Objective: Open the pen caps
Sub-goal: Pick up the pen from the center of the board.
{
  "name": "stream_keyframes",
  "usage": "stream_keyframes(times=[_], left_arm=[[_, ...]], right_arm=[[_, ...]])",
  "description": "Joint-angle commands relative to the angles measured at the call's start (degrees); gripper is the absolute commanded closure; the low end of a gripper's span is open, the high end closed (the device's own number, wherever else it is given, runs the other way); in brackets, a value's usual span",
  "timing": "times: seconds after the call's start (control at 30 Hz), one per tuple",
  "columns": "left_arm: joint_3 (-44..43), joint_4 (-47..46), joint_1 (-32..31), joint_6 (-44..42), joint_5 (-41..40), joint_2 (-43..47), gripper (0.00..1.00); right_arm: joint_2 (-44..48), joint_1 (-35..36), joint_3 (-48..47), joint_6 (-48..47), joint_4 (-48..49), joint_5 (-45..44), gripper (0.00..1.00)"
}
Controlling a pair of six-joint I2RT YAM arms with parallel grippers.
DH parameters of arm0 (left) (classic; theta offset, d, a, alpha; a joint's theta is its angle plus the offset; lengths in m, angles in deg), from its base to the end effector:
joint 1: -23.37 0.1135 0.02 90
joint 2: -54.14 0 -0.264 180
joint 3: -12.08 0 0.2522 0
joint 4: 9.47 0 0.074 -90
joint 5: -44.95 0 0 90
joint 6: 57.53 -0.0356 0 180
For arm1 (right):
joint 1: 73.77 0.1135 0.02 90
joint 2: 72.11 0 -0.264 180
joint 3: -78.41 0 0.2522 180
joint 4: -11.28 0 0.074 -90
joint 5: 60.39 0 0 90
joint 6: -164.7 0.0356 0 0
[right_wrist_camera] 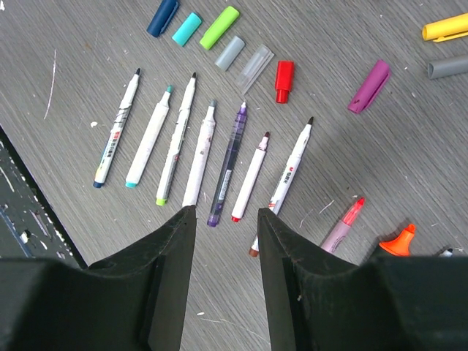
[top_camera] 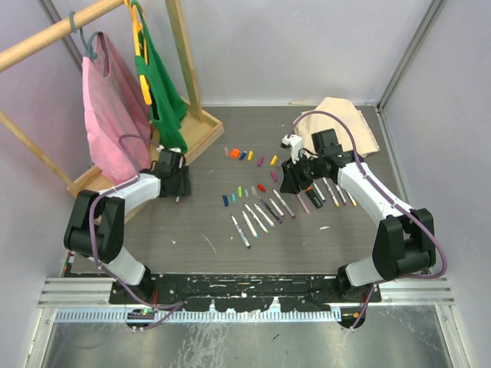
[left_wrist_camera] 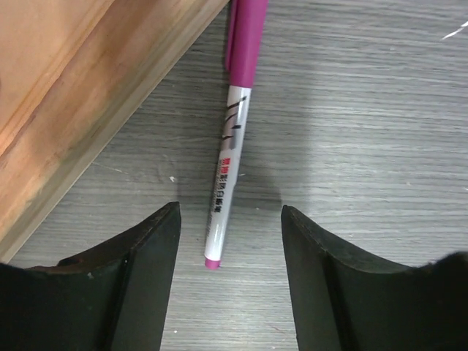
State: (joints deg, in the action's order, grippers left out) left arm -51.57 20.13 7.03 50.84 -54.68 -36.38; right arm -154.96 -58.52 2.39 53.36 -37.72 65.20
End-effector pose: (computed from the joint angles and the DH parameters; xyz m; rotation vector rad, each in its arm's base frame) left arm 0.2969 -0.0808 0.1726 -0.1092 2.5333 -0.0240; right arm 0.2795 0.0977 0.2603 -0.9872 2.2247 0.7368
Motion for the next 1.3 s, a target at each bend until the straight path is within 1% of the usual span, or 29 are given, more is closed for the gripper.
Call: stream_keyframes(times=[0.0, 0.07, 0.23, 0.3, 0.4, 0.57, 0.8, 1.1, 1.2, 1.27], left_arm=[[-3.2, 1.3, 1.8, -0.1, 5.6, -1.9, 0.44], [-3.8, 1.7, 2.1, 0.1, 6.1, -2.7, 0.46], [-5.5, 3.6, 2.8, 0.8, 6.3, -5.0, 0.58], [-6.2, 4.3, 2.8, 1.1, 6.4, -6.1, 0.59], [-7.0, 5.1, 2.9, 1.4, 6.4, -7.2, 0.65], [-7.1, 5.3, 2.9, 1.9, 6.6, -7.6, 0.82], [-4.9, 3.3, 2.8, 2.8, 10.4, -6.4, 1.0], [1.8, -3.6, 1.1, 6.3, 14.7, 5.1, 1.0], [4.9, -7.5, 0.1, 8.4, 17.7, 9.5, 1.0], [7.3, -12.1, -0.3, 10.4, 20.6, 12.4, 1.0]], right_arm=[[1.3, -0.1, -2.4, -1.0, 0.5, 1.7, 0.55], [1.3, -0.2, -2.4, -0.9, 0.5, 1.8, 0.55], [1.4, -0.2, -2.4, -0.9, 0.5, 1.9, 0.55], [1.4, -0.2, -2.4, -1.0, 0.4, 1.9, 0.55], [1.5, -0.2, -2.4, -1.0, 0.4, 2.0, 0.55], [1.6, -0.2, -2.4, -0.9, 0.4, 2.3, 0.55], [2.2, -0.3, -2.3, -1.0, 0.4, 3.4, 0.55], [3.1, -0.2, -2.0, -0.9, 0.5, 6.2, 0.55], [3.7, -0.3, -1.7, -0.9, 0.7, 7.1, 0.55], [4.1, -0.3, -1.5, -0.9, 0.9, 7.9, 0.55]])
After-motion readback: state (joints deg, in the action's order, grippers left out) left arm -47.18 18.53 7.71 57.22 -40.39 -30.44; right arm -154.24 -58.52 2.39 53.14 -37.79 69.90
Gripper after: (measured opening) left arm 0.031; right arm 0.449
